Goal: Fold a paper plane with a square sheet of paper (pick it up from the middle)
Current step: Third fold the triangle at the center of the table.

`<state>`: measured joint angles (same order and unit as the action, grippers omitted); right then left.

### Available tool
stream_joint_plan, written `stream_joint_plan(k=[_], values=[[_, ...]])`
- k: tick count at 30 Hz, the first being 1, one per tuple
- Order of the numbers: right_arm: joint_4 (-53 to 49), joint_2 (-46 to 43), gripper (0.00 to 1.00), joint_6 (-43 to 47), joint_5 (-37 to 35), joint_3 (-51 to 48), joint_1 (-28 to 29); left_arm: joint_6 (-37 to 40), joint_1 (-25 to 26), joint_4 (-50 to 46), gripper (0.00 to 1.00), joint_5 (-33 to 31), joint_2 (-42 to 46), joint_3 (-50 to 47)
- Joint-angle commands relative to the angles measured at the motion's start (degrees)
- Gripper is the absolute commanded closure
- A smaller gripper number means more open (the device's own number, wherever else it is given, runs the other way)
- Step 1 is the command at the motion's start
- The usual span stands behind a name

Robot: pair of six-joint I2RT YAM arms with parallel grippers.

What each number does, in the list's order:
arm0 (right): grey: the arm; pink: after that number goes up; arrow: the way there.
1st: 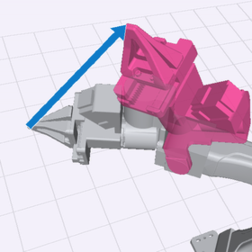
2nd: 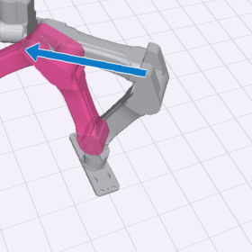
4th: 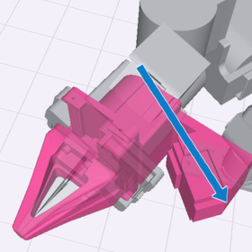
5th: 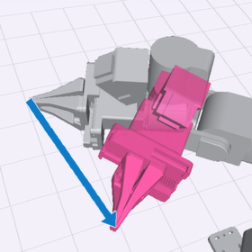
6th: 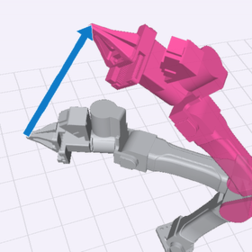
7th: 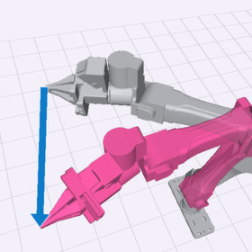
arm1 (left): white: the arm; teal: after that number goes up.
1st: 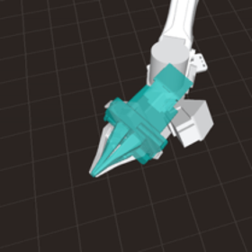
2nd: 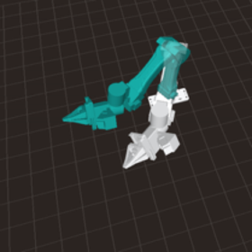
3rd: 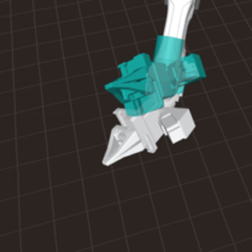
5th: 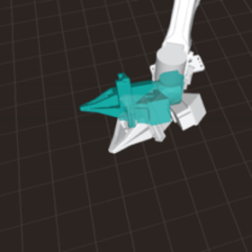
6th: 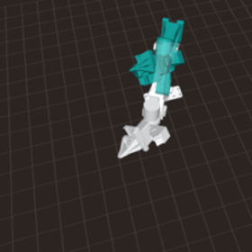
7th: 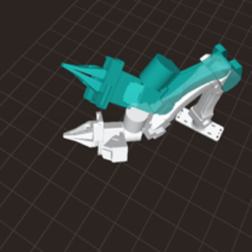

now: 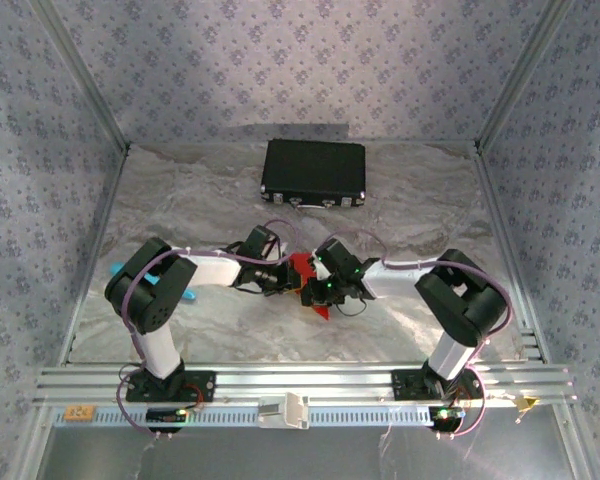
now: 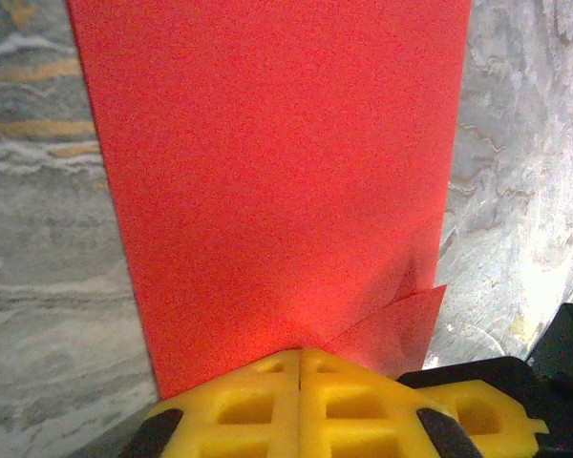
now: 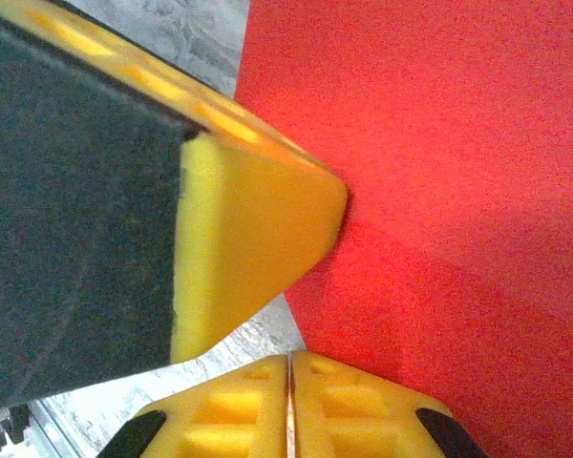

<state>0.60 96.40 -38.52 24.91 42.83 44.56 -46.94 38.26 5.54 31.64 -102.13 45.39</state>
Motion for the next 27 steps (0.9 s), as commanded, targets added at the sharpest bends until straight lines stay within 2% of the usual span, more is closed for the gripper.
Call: stream_joint_plan(k=[1,16,22,27], values=[[-2.45,-2.2,0.88,-0.28,-0.19,-3.13,0.55,1.57,-0.14,-4.96,1.0,-4.98,-3.58,-1.21],[-0.15,-14.38,0.87,-2.79,0.51,-19.3,0.04,1.57,-0.83,-4.75,1.0,-5.17,-4.4,-1.99],[-1.11,-20.21,0.87,-3.66,-0.26,-22.16,-0.93,1.35,-0.89,-4.49,1.0,-5.02,-4.4,-1.83],[-6.77,-28.04,0.86,-2.55,-3.77,-19.86,-2.38,-0.1,-0.72,-3.08,1.0,-4.32,-3.64,-2.3]])
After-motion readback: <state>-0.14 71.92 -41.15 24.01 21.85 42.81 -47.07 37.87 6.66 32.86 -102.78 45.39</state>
